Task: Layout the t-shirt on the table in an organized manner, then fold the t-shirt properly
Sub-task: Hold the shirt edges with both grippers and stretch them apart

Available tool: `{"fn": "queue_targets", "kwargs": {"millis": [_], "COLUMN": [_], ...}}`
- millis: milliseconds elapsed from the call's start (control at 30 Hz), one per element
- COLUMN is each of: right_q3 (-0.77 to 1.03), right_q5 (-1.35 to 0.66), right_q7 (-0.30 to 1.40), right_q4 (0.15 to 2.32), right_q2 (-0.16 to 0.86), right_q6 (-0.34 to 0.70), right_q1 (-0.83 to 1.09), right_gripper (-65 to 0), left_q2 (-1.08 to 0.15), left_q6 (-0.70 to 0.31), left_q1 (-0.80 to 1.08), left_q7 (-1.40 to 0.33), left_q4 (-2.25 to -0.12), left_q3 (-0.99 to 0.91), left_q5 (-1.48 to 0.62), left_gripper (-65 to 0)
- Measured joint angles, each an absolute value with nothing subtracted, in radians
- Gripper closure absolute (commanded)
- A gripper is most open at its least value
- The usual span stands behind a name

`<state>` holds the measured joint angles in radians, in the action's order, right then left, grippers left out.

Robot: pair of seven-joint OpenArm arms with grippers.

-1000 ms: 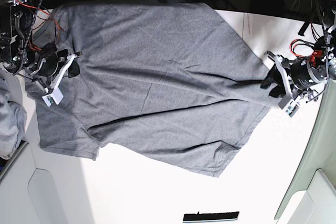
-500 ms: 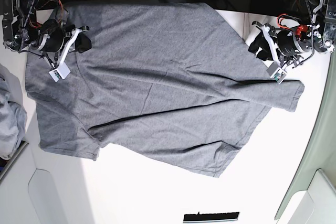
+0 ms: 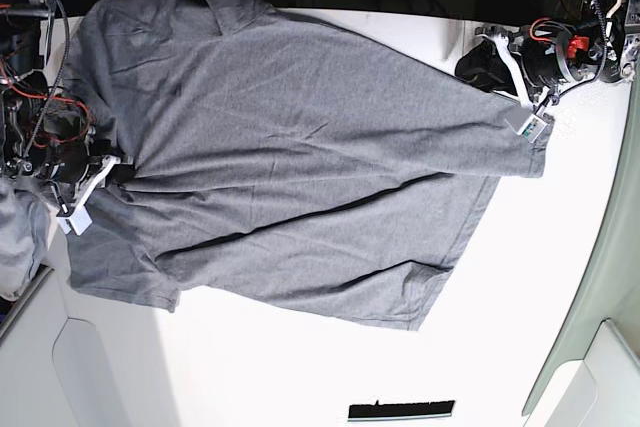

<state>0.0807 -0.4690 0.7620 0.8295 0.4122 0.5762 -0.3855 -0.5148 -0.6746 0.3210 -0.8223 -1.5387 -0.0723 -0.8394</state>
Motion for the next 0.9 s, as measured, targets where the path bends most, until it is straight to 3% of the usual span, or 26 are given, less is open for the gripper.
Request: {"fn": "queue_targets", "kwargs": {"millis": [267,433,567,767,900], "right_q3": [0.023,0.024,0.049,0.084,0.084], "right_q5": [-0.436,-0.604,-0.723,-0.727,-0.733], "right_q7": [0.768,0.946,1.029,1.078,1.084], "right_q4": [0.783,0.827,0.977,1.256,1.36], "right_q2": [0.373,0.374,0.406,0.423,0.42], "right_q6": [0.542,0.539,0.542,0.543,0.546], "right_q1": [-0.551,-0.566,-0.458,-0.228,-0.091], "right_gripper": [0.0,0.0,0.0,0.0,0.0], "left_q2": [-0.515,-0.515,-0.514,-0.503,-0.457], "left_q6": [-0.683,-0.686,-0.688,-0.654,-0.577], "left_q1": [0.306,0.2,0.136,0.011,-0.121], "left_q7": [-0.831,-0.827,-0.77,-0.628,-0.627], "left_q4": [-1.604,-1.629,-1.63,-1.554,-1.392], "left_q3": [-0.072,-0.073,-0.072,-0.071,-0.016], "left_q5": [-0.871,-0.846,-0.757,-0.654,-0.572], "left_gripper": [-25.4,-25.4,-25.4,-25.3,-16.9]}}
